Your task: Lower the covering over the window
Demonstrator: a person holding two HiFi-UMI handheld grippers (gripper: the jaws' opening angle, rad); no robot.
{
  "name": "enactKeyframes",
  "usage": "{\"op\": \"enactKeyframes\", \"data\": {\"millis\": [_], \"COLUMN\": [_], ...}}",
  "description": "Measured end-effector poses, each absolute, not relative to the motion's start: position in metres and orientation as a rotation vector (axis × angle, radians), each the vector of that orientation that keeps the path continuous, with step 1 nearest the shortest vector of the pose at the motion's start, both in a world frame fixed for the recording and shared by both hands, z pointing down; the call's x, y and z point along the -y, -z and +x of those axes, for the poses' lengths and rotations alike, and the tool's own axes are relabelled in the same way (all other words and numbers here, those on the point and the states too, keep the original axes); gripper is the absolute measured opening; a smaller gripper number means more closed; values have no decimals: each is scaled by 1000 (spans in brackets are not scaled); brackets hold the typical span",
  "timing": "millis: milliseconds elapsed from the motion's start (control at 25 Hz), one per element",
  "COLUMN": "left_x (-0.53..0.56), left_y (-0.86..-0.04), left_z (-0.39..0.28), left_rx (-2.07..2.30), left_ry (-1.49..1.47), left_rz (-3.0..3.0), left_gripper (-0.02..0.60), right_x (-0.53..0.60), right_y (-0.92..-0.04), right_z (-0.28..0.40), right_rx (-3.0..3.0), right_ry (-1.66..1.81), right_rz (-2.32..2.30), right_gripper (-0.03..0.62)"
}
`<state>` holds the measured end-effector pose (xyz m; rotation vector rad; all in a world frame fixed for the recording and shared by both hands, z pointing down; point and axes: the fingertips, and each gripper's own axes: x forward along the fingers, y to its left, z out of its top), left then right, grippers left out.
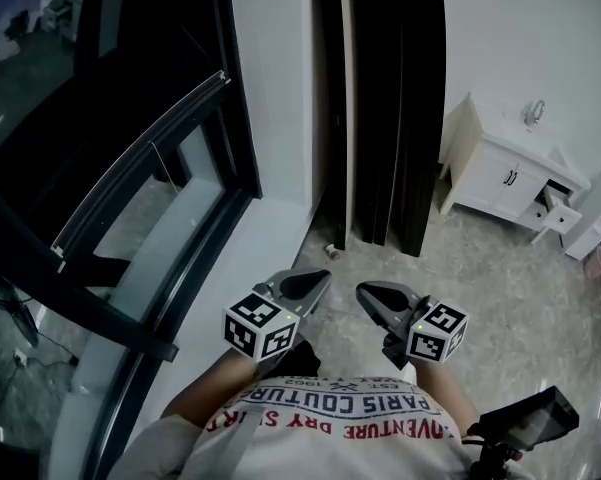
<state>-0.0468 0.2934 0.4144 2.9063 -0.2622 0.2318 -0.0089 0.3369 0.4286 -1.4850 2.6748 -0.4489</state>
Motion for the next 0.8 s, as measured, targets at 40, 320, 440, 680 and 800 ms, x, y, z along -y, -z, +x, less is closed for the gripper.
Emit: {"op": "enactKeyframes", "data": {"millis": [40,320,440,680,800], "left_x": [-283,-199,-144,-19,40], "left_y": [-414,-414,-410,-406,-399], "left_z": [-46,-20,-10,-1,-6], "left_rx": [270,264,277,339,404], "left_ry": [-220,-203,-205,-216,-213], "left_rz": [2903,2902,2907,2884,2893], "left_gripper": [2,2,2,2,2], "right_x": [-328,-247,-193,-69,-10], "right_y": [-431,-430,-423,-422,-414], "right_z": [-9,19,31,40,38], "right_rx": [-2691,-2712,-2701,-2724,-2748], "right_ry": [446,432,431,481,466], "right_rz": [-1478,-1505,-1508,-1460,-1426], "right_gripper": [2,2,1,2,2]}}
